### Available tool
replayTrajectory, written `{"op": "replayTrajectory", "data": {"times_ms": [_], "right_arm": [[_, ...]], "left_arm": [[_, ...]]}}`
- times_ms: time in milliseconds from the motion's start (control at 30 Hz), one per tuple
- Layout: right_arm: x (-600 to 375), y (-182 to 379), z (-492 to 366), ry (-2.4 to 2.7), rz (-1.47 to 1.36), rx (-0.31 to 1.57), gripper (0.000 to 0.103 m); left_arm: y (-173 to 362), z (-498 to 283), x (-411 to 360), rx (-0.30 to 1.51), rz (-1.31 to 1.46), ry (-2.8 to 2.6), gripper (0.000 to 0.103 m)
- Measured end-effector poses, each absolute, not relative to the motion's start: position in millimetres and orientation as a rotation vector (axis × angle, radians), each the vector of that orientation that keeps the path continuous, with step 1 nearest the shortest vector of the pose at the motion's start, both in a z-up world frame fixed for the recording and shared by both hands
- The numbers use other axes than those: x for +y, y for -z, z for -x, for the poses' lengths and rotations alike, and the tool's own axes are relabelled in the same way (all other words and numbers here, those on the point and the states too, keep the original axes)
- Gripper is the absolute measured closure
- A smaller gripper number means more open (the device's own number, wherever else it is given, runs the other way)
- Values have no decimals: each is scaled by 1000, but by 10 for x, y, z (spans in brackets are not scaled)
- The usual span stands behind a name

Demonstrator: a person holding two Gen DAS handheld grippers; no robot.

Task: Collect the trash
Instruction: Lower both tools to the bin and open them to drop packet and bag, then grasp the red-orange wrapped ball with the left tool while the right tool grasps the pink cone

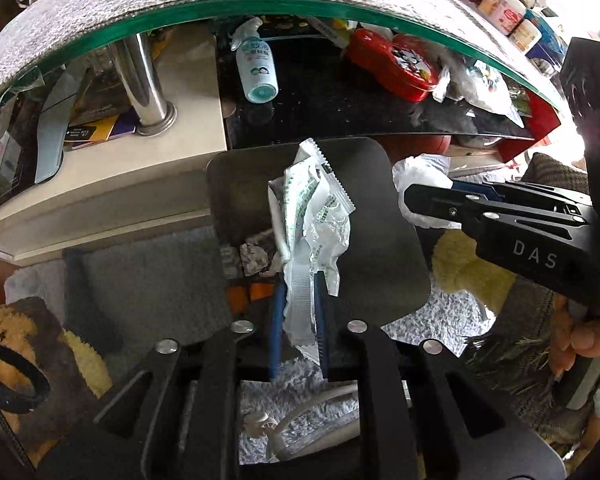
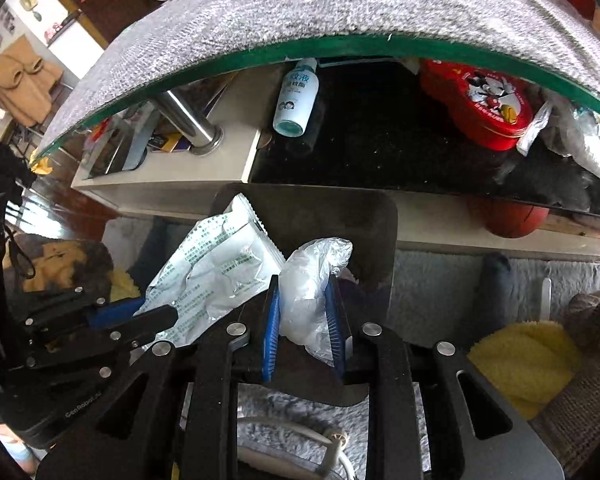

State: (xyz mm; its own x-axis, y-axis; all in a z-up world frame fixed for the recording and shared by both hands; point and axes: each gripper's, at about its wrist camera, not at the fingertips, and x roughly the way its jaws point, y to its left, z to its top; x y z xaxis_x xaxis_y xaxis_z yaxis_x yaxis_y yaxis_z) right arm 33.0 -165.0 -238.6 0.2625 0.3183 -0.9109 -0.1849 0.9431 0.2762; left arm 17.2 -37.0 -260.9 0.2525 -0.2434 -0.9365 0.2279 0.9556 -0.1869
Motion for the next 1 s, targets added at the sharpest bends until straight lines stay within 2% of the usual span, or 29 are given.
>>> {"op": "replayTrajectory", "data": {"times_ms": [33,100,133,200,233,267,300,333,467,633,767,1000], "right_arm": [[-1655,2394,-346,-338,-120,1263,76],[-1667,2399,-374,-331,-120,1267,61],[-1678,2391,-386,-327,-122,1265,56],[-1705,2364,-407,-315,-120,1260,53],[-1728,2338,-422,-310,-123,1257,51],[-1751,2309,-438,-304,-124,1251,43],[-1777,2274,-453,-295,-124,1243,34],[-1802,2238,-474,-285,-122,1234,29],[-1943,1953,-594,-236,-111,1181,13],[-2138,1475,-788,-206,-120,1080,11],[-2218,1189,-984,-191,-123,1024,11],[-2202,922,-1374,-186,-114,980,9]], "left_arm": [[2607,-184,-357,1277,17,319,79],[2599,-207,-346,1278,23,318,71],[2594,-218,-341,1279,26,317,68],[2574,-235,-324,1280,32,312,63],[2552,-244,-310,1279,33,306,58],[2522,-257,-296,1274,33,302,54],[2475,-271,-282,1263,28,295,43],[2435,-288,-265,1252,19,284,36],[2202,-381,-173,1215,-3,238,25],[1648,-553,-89,1104,6,229,15],[1276,-752,-47,1036,19,214,13],[953,-1143,-13,1001,2,184,13]]}}
